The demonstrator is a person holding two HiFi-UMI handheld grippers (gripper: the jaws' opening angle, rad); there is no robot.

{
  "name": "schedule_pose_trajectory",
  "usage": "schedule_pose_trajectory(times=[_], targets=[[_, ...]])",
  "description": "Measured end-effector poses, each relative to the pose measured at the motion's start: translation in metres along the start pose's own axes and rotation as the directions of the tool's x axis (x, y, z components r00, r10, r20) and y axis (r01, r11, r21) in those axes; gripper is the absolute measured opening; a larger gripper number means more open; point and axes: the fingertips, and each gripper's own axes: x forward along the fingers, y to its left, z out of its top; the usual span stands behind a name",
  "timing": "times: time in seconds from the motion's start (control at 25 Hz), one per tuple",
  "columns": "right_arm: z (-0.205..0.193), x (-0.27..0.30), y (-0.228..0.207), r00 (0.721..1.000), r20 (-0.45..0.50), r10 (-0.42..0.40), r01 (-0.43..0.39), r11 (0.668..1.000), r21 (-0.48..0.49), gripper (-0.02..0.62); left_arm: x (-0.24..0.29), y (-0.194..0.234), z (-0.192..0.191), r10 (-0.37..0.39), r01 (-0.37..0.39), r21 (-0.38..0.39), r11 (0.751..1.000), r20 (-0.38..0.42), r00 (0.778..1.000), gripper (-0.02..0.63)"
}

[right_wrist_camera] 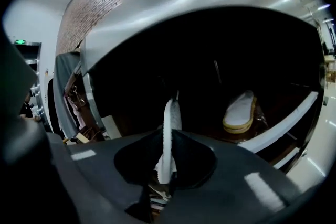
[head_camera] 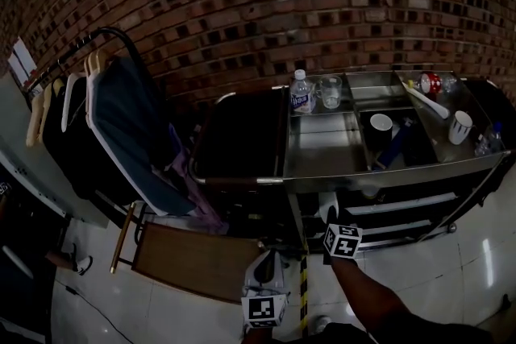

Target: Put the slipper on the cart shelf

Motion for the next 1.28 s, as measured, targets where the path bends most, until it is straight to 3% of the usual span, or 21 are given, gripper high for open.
schedule_pose_trajectory(times=[0.24,0.48,0.68,0.88,1.2,1.28], targets=[[-0.008,0.030,-0.019,0.998,-0.014,-0.055,0.056,0.995,0.082,0.043,0.007,0.002,-0.011,0.001,-0.001,0.001,1.000,-0.010,1.000,0.015],[-0.016,0.044,-0.032,0.994,-0.021,-0.103,0.104,0.993,0.054,0.060,0.022,0.007,0.008,0.006,-0.006,-0.014,1.000,0.027,1.000,0.015],[-0.014,0.059,-0.041,0.988,-0.032,-0.152,0.151,0.988,-0.040,0.084,0.020,0.009,0.007,0.011,-0.011,-0.022,1.000,0.032,0.999,0.015],[-0.024,0.062,-0.049,0.970,-0.081,-0.231,0.219,0.967,-0.133,0.147,0.013,0.011,0.003,0.026,-0.025,-0.044,0.999,0.022,0.999,0.015],[-0.035,0.066,-0.050,0.968,-0.098,-0.232,0.195,0.936,-0.294,0.193,-0.003,0.018,0.005,0.048,-0.047,-0.044,0.998,0.034,0.998,0.015],[-0.028,0.062,-0.046,0.976,-0.082,-0.204,0.166,0.928,-0.334,0.271,-0.007,0.021,0.000,0.056,-0.054,-0.054,0.997,0.032,0.998,0.015]])
